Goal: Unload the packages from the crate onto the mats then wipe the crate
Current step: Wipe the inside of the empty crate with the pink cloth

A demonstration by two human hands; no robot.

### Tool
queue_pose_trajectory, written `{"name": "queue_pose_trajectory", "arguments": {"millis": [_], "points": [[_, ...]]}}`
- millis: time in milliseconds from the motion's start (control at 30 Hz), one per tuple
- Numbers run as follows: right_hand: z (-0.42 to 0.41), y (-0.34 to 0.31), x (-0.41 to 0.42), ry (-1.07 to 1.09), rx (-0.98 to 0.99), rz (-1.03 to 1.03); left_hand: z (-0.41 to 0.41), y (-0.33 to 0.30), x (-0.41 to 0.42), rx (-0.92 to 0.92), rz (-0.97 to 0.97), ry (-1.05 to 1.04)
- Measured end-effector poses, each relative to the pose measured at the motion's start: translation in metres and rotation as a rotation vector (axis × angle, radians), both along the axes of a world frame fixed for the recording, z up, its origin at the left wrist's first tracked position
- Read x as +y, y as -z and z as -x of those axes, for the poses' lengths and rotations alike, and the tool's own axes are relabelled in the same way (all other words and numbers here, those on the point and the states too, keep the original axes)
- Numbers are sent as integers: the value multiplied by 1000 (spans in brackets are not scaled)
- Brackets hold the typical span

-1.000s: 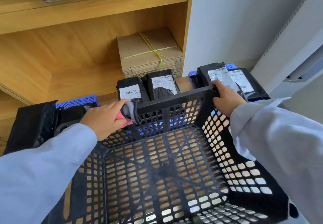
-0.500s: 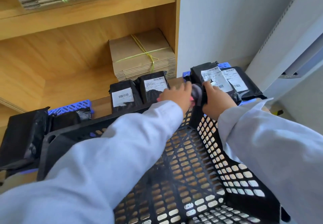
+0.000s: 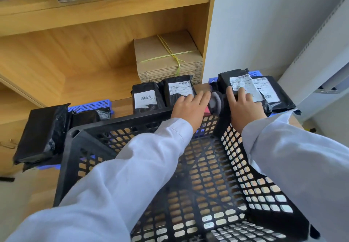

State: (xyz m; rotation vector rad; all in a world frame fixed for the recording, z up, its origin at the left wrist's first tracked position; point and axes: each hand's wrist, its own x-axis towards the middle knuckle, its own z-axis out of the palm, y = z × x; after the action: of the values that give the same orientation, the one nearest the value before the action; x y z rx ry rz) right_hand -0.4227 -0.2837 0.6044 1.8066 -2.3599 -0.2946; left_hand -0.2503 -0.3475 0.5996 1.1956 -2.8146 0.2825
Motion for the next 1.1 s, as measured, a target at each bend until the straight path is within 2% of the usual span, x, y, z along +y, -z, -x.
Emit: {"name": "queue_pose_trajectory", "arguments": {"millis": [267,567,700,833,967,1100], "points": [[-1,-4,0,-31,8,-44,-126,5,-11,-99,88,-79],[-1,-5,1,-42,3,-25,-247,-6,-8,-126,-78,-289],[-3,-5,1,-62,-10,-4,-248,-18,-7,-66,-174,-367],[0,-1,-2,-74,-5,31,-216,-27,7,28,-230,-375],[-2,0,0,-308,-43,203,-181,-25,10,55,-185,-272],[-36,-11,-10,-463,-164,212,-160,-17,4,34,-116,-249]]}}
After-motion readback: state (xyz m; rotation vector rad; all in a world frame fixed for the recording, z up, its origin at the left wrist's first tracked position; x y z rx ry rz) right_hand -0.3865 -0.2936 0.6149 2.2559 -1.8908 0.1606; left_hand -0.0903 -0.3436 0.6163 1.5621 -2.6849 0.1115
